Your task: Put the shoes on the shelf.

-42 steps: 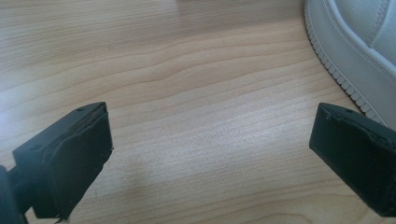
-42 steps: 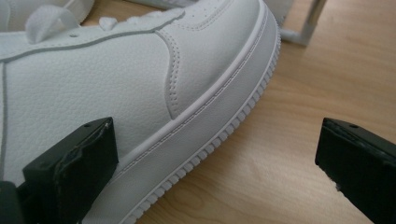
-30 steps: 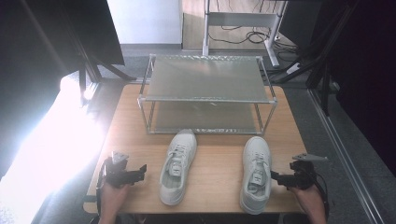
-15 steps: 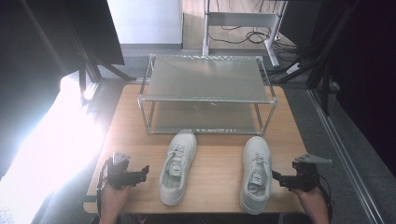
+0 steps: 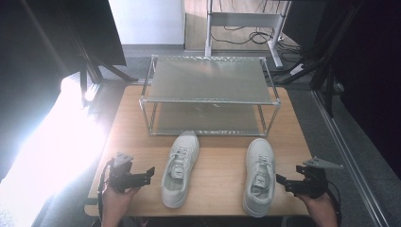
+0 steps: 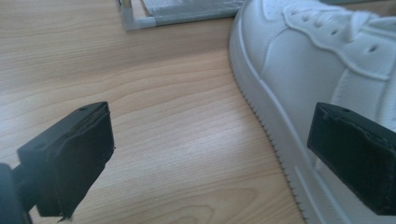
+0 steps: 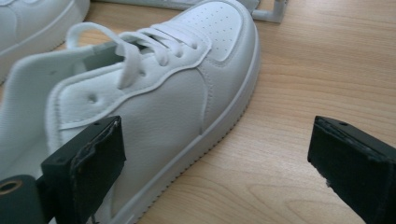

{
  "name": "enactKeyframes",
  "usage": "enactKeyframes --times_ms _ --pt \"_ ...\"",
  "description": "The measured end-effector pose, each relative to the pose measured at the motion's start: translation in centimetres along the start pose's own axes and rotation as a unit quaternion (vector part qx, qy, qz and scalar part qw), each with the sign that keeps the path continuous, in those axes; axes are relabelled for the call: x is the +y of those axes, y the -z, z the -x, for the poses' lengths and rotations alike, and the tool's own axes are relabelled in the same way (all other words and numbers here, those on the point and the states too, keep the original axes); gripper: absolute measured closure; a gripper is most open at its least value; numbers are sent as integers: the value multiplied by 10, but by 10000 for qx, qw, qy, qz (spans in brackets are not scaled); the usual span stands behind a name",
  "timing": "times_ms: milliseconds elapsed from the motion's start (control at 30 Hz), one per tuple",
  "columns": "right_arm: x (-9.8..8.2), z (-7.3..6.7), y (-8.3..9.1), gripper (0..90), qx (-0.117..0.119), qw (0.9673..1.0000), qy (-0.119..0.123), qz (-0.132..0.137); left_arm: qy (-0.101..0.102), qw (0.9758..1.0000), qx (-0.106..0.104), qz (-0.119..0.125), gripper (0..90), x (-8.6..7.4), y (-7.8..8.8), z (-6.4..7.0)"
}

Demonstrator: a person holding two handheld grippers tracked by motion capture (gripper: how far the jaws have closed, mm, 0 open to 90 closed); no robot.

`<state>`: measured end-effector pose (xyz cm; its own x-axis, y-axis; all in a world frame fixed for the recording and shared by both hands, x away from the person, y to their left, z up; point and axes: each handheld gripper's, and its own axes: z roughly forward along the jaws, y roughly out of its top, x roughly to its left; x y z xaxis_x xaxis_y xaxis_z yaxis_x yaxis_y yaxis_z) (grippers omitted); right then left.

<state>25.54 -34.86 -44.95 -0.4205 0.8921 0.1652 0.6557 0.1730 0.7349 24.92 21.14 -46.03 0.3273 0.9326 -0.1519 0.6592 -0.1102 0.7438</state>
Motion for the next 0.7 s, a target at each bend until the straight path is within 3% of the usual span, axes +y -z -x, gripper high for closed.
enactKeyframes --times_ms 133,367,433,700 --pt "1 -6 9 96 23 10000 16 62 42 10000 -6 37 39 4 5 5" --pt "0 -18 19 114 89 9999 67 129 -143 9998 -136 -36 57 14 10 26" --pt "-1 -24 18 114 162 9998 98 109 -197 9997 -162 -50 71 18 8 31" --pt "2 -41 2 121 91 9999 63 -92 -543 9980 -180 -284 91 24 -13 55"
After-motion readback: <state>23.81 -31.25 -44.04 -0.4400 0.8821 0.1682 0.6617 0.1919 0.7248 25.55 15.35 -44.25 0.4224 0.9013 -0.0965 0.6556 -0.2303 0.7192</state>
